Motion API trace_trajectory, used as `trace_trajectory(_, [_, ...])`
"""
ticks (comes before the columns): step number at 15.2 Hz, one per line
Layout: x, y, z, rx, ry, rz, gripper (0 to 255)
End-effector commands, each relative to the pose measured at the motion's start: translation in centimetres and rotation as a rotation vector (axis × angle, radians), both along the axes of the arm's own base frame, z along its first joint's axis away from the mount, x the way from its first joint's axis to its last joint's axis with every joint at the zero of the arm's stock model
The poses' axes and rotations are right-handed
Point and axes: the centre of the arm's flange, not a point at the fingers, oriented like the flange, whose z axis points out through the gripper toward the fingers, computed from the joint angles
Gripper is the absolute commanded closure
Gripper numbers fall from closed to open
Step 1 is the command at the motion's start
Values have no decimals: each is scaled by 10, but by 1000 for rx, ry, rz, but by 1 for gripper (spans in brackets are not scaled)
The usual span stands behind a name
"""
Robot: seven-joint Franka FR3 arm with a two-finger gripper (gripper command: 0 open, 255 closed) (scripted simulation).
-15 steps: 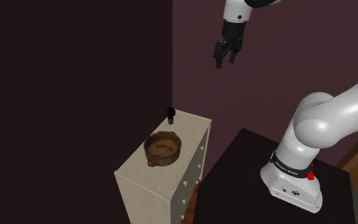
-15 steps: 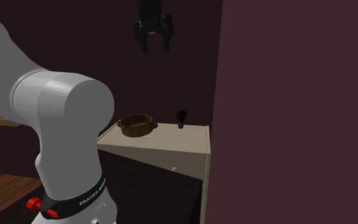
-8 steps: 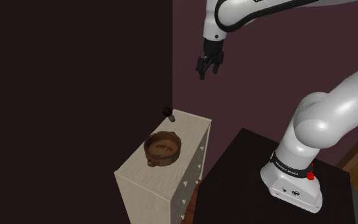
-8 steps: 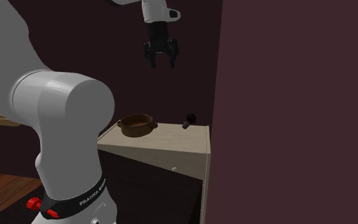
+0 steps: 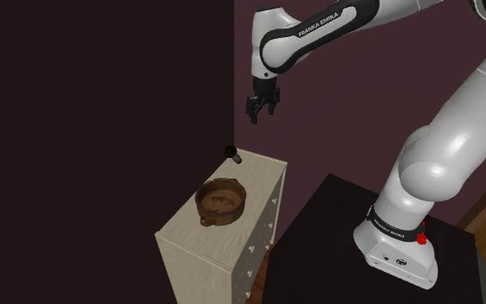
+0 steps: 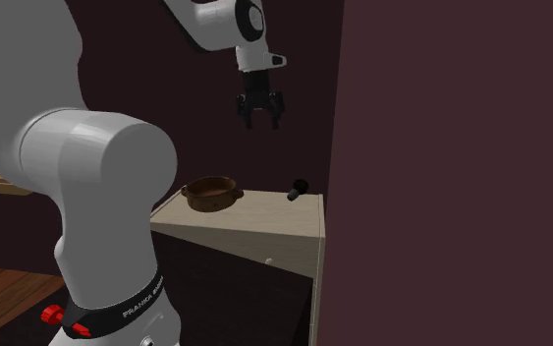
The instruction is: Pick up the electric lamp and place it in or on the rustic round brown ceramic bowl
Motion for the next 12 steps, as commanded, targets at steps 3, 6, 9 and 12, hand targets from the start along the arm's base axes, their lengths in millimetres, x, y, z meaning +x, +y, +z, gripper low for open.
trace_trajectory(3, [39,3,-40,-9,13,10,0])
trace_trajectory(6, [67,6,-70,-16,22,17,0])
trace_trajectory(9, [94,9,-100,-22,32,25,0])
trace_trajectory(12, [121,12,-130,-29,42,32,0])
